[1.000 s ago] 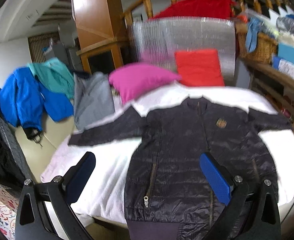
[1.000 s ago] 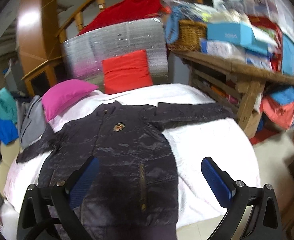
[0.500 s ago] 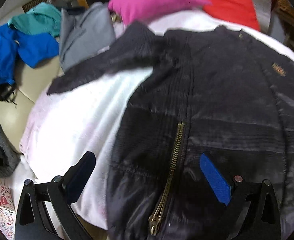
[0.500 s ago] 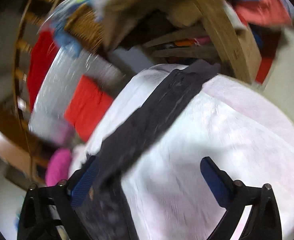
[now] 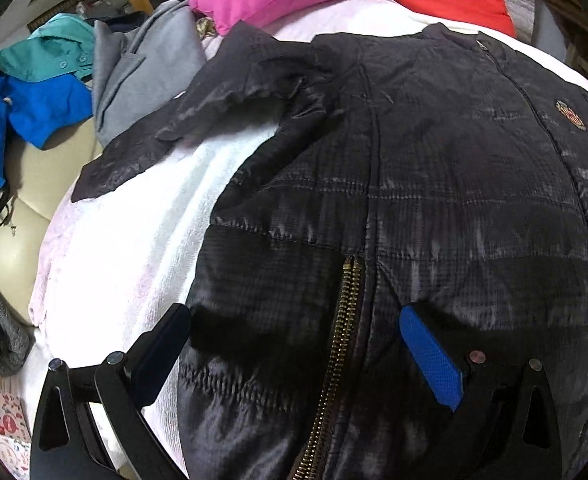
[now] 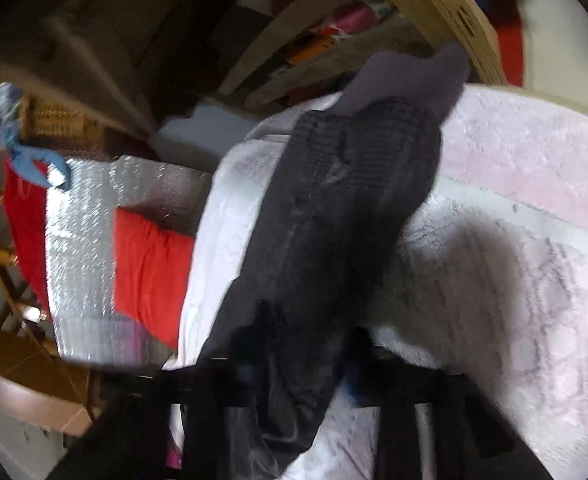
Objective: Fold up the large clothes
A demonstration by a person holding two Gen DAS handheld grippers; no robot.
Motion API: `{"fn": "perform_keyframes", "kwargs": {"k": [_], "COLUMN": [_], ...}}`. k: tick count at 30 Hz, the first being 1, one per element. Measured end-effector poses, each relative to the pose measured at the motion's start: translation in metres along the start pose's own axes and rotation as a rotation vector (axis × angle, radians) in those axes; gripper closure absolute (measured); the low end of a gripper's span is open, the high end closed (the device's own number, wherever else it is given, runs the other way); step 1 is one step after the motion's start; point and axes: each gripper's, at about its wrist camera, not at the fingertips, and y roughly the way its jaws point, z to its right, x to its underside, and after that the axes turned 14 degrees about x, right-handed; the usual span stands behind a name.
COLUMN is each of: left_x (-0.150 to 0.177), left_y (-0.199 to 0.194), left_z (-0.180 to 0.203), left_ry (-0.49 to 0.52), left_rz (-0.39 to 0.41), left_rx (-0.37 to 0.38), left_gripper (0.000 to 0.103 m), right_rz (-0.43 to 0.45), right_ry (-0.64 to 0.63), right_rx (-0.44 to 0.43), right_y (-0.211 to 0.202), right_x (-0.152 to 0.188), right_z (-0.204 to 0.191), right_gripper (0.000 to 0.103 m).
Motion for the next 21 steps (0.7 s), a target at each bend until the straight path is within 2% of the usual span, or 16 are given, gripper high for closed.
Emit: {"fn": "perform_keyframes", "kwargs": {"k": [2, 3, 4, 5, 7, 10, 13, 17, 21], "left_x": [-0.002, -0.003, -0.004, -0.005, -0.005, -0.005, -0.002, 0.001, 0.002], "left_y": [0.002, 0.003, 0.004, 0.005, 0.007, 0.006, -0.001, -0.020, -0.052], "left_z": [-0.003, -0.006, -0.010, -0.014, -0.023, -0.025, -0.023, -0.027, -0.033], "left_ry": [0.003, -0.009, -0.035, -0.053, -0.101, -0.101, -0.093, -0.075, -0.056], "left_rz": [-0.022, -0.037, -0.055, -0.065, -0.083, -0.083, -0.070, -0.009, 0.061], "left_rx": [0.026, 0.044, 0.073, 0.093, 0.142, 0.167, 0.156, 0.129, 0.119], "left_gripper": [0.000, 0.000, 0.000, 0.000, 0.000, 0.000, 0.000, 0.000, 0.000], "right_rz": [0.065, 0.155, 0.155, 0.197, 0.204, 0.226, 0.226, 0.166, 0.076], "right_ry": [-0.029, -0.146, -0.146, -0.235, -0.271, -0.421, -0.606, -0.792, -0.894], "right_rx": [-0.018, -0.015, -0.015, -0.044, -0.075, -0.139, -0.184, -0.206, -0.184], "right_y": [-0.010, -0.031, -0.031, -0.048, -0.055, -0.076, -0.091, -0.079, -0.049], "right_x": [0.003, 0.013, 0.013, 0.026, 0.033, 0.067, 0.125, 0.209, 0.295], "right_z": [-0.013, -0.042, -0.042, -0.070, -0.086, -0.136, -0.192, -0.246, -0.266], "right_gripper": [0.085, 0.085, 0.085, 0.085, 0.085, 0.085, 0.085, 0.085, 0.082]}}
